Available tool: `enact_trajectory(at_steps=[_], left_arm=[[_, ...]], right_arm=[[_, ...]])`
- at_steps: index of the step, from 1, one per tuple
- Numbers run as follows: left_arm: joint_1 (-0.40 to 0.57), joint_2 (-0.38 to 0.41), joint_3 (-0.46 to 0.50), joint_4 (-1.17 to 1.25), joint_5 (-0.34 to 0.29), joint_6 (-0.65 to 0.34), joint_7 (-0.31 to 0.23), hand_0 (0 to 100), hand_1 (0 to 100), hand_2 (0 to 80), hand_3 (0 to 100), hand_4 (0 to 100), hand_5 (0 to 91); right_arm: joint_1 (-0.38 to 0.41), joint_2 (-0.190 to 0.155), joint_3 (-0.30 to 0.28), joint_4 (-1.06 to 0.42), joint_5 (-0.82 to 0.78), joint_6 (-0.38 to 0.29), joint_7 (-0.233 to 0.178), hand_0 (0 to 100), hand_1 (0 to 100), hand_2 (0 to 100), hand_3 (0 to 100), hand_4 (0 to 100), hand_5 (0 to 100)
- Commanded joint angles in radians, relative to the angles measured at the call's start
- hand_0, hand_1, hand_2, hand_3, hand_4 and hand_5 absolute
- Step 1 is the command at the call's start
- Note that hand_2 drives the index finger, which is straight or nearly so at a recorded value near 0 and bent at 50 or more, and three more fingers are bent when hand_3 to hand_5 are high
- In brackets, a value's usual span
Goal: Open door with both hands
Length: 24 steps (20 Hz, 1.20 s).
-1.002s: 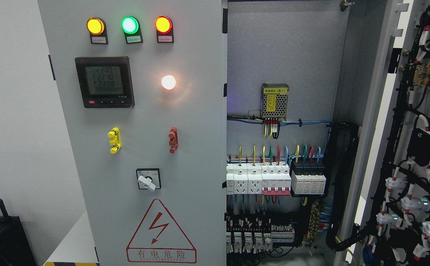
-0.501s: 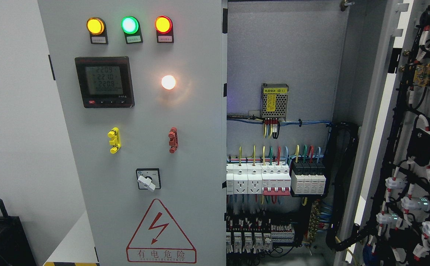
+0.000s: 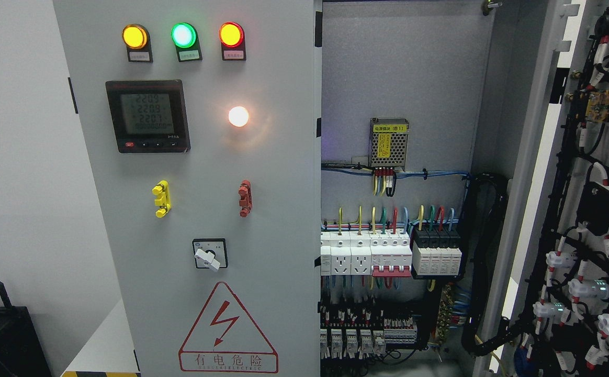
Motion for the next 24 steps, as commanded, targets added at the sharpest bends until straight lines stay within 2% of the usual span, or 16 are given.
enact_trajectory(at_steps=[1,4,10,15,20,24], left_arm=[[-0.029,-0.001,0.008,-0.028,0.005,-0.011,-0.003,0,0,0.0,0,4,0.0],[-0.029,-0.001,0.010,-0.025,0.009,-0.011,-0.009,0,0,0.0,0,4,0.0],[-0.031,-0.004,0.008,-0.026,0.008,-0.011,-0.009,0,0,0.0,0,4,0.0],[-0.031,-0.005,0.008,-0.029,0.008,-0.013,-0.009,0,0,0.0,0,4,0.0],[-0.031,-0.005,0.008,-0.032,0.008,-0.013,-0.009,0,0,0.0,0,4,0.0],[-0.031,-0.005,0.008,-0.032,0.008,-0.013,-0.009,0,0,0.0,0,4,0.0]], right_arm=[[-0.004,-0.035,-0.009,-0.060,-0.001,0.062,-0.001,0,0,0,0,0,0],[-0.010,-0.035,-0.015,-0.094,-0.005,0.099,-0.001,0,0,0,0,0,0],[-0.012,-0.031,-0.027,-0.154,-0.005,0.115,-0.001,0,0,0,0,0,0],[-0.041,-0.019,-0.030,-0.231,-0.007,0.236,-0.001,0,0,0,0,0,0],[-0.056,-0.017,-0.029,-0.246,-0.007,0.265,-0.001,0,0,0,0,0,0],[-0.105,-0.015,-0.024,-0.244,-0.007,0.270,-0.001,0,0,0,0,0,0]])
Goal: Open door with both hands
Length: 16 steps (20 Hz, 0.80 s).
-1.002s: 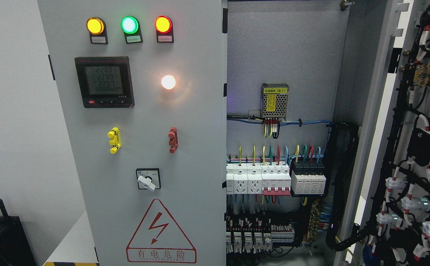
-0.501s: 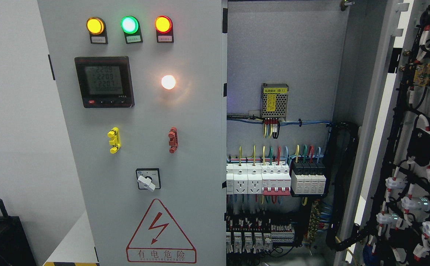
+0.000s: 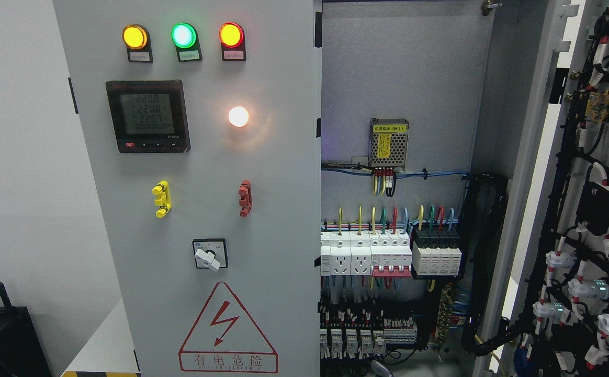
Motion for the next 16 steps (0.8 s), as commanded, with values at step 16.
enact_trajectory(at_steps=[16], left_arm=[[-0.031,-0.001,0.001,-0.020,0.000,0.000,0.000,0,0,0.0,0,4,0.0]], right_arm=[[-0.136,-0.004,0.033,0.045,-0.002,0.092,0.000,0,0,0,0,0,0]])
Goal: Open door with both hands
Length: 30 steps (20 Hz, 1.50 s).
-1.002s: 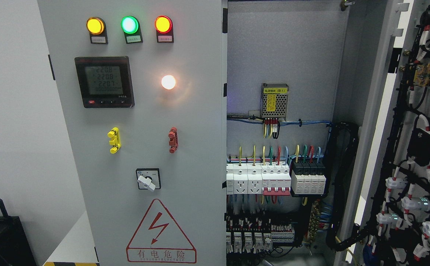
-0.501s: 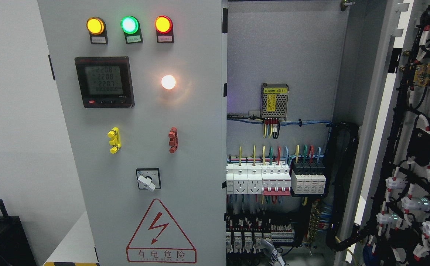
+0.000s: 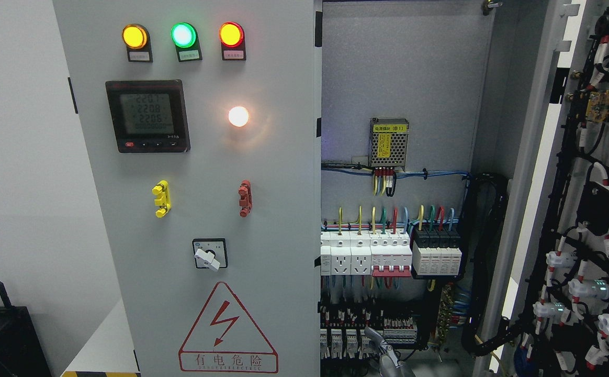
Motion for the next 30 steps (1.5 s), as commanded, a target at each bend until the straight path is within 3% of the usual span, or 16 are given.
enact_trajectory(at_steps=[1,13,30], left_arm=[[-0.031,0.000,0.000,-0.006,0.002,-0.002,0.000,0,0,0.0,0,4,0.0],[-0.032,0.000,0.069,-0.004,-0.008,0.000,0.000,0,0,0.0,0,4,0.0],[-0.031,0.000,0.069,0.003,-0.024,0.000,0.001,0,0,0.0,0,4,0.0]], right_arm=[[-0.044,-0.003,0.023,0.059,0.000,0.003,0.000,0,0,0,0,0,0],[-0.155,0.008,0.052,0.203,-0.042,0.005,0.000,0,0,0,0,0,0],[-0.223,0.005,0.052,0.252,-0.043,0.005,0.003,0,0,0,0,0,0]])
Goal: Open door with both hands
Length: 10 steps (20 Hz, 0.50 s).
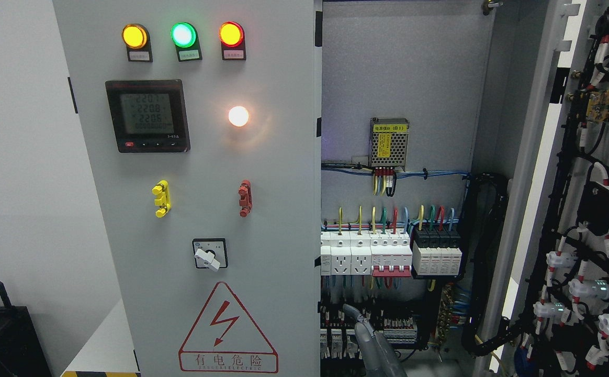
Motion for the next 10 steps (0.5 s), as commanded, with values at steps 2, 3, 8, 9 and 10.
enact_trajectory(at_steps=[2,3,8,9,10], left_arm=[[-0.031,0.000,0.009,-0.012,-0.004,0.001,0.001,0,0,0.0,0,4,0.0],[-0.031,0.000,0.009,-0.012,-0.004,0.001,0.001,0,0,0.0,0,4,0.0],[-0.031,0.000,0.009,-0.015,0.000,0.001,-0.001,0,0,0.0,0,4,0.0],[-0.031,0.000,0.009,-0.015,0.002,0.001,-0.001,0,0,0.0,0,4,0.0],[-0.031,0.000,0.009,-0.015,0.002,0.001,-0.001,0,0,0.0,0,4,0.0]], right_arm=[[-0.038,0.005,0.005,0.048,-0.015,-0.001,0.004,0,0,0,0,0,0],[-0.044,0.005,0.005,0.060,-0.028,-0.001,0.004,0,0,0,0,0,0],[-0.070,0.003,0.002,0.108,-0.054,-0.004,0.008,0,0,0,0,0,0],[-0.075,0.003,0.000,0.117,-0.055,-0.004,0.008,0,0,0,0,0,0],[-0.083,0.002,0.000,0.128,-0.055,-0.006,0.010,0,0,0,0,0,0]])
